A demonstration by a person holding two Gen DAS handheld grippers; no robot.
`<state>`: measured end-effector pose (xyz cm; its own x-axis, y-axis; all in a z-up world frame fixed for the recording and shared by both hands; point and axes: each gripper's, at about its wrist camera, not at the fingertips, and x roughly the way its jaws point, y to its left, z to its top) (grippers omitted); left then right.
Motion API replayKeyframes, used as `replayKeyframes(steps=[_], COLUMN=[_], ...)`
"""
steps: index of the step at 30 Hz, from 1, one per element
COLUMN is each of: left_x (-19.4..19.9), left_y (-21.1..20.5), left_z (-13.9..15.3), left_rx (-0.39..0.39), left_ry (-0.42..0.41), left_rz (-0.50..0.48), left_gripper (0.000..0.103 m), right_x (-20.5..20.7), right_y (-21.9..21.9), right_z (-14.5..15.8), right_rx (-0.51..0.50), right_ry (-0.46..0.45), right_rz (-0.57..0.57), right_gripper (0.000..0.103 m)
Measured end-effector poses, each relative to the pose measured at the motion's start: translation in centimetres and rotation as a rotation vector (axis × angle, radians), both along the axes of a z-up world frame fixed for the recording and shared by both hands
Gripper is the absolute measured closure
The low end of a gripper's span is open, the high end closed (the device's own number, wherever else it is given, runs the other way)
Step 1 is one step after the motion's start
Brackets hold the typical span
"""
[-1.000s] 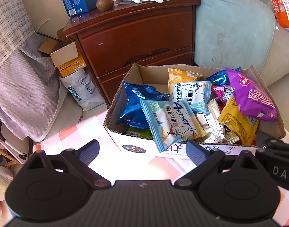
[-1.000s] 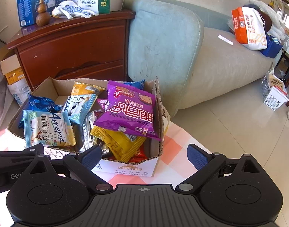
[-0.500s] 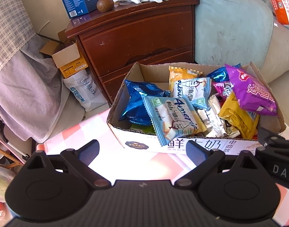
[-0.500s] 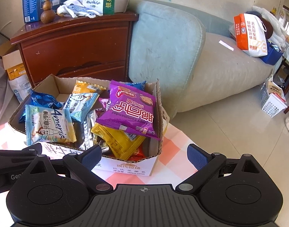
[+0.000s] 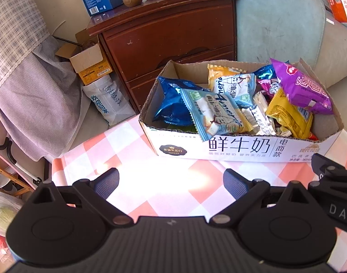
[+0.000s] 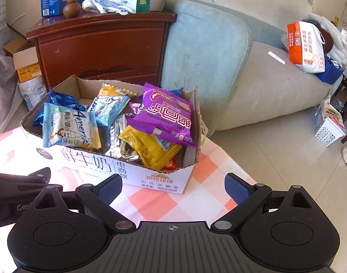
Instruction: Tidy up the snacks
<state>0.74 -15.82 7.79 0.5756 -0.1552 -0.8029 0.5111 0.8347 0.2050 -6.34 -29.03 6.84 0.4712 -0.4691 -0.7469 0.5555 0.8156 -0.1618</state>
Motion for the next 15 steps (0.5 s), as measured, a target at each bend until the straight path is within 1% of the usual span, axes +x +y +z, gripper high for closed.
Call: replayKeyframes(steps=[9, 15], left_x=[-2.8, -4.2], left_y=[3.0, 5.3], left_z=[-1.1, -1.8], left_rx=[0.034, 0.023], left_ry=[0.009, 0.047], left_rz=[0.023, 0.028], left_gripper=[0.006, 0.006], right_x=[-2.4, -3.9], right_y=[2.8, 4.2], right_z=[-1.1, -2.3], right_rx=[0.014, 0.049], right_ry=[0.024, 0.033], right_rz=[0.041, 0.067], right_gripper=[0.005, 0.005])
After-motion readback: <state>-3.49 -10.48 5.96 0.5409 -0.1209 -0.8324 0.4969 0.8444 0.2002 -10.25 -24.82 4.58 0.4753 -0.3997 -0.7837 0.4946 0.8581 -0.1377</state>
